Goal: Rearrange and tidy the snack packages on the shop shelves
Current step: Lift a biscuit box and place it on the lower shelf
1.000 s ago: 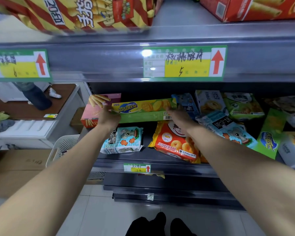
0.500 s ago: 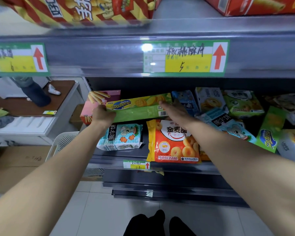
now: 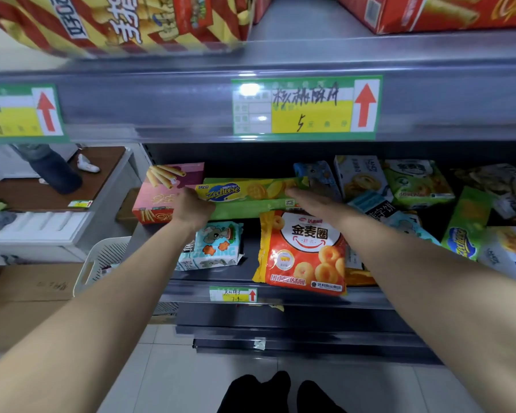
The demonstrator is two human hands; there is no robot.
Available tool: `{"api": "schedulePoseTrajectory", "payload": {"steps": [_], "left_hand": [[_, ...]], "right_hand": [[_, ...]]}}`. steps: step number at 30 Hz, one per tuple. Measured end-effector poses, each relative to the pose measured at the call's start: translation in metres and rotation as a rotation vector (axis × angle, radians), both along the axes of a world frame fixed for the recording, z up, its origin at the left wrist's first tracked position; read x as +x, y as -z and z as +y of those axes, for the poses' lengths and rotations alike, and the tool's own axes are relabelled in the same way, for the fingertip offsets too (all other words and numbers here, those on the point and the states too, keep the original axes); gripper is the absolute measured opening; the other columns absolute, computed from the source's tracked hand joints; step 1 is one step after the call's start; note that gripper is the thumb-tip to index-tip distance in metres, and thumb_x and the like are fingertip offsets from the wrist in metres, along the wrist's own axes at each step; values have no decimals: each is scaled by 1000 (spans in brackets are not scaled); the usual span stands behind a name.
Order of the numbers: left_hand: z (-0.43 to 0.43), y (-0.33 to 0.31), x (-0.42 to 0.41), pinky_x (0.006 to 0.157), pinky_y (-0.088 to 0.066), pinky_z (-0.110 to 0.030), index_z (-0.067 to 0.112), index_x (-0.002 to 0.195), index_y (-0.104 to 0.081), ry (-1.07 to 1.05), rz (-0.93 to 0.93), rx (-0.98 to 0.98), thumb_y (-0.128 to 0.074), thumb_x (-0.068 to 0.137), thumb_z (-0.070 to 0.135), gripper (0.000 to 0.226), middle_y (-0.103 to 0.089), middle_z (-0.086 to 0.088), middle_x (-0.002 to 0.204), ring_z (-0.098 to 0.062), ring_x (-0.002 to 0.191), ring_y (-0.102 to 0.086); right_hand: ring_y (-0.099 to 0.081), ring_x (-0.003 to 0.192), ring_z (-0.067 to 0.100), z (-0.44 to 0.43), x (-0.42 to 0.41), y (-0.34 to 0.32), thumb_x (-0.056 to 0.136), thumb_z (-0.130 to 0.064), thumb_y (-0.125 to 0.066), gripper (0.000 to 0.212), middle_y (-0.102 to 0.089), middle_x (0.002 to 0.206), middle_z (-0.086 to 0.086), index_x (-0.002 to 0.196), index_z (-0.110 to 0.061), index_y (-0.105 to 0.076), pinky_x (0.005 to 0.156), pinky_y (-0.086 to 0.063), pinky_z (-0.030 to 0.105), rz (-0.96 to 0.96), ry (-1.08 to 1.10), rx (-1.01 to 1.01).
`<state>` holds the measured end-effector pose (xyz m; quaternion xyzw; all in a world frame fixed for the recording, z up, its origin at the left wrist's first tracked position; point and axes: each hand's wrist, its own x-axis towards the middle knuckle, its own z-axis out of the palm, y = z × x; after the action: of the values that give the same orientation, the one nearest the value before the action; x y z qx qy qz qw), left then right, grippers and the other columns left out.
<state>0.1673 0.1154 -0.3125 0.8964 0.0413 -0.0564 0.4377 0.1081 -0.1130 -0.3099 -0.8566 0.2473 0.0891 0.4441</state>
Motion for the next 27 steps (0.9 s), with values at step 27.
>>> {"api": "schedulePoseTrajectory", "payload": {"steps": [27], "left_hand": [[0,9,-8,47,-37,-22,4,144,-32,79,109,164,-43,91,-1,54,-62,-15,96,-15,56,-49]], "right_hand": [[-50,120,34,33,-10,24,96,-21,-45,36,-54,130,16,129,-5,-46,99,-42,44,29,-53,-520]]}}
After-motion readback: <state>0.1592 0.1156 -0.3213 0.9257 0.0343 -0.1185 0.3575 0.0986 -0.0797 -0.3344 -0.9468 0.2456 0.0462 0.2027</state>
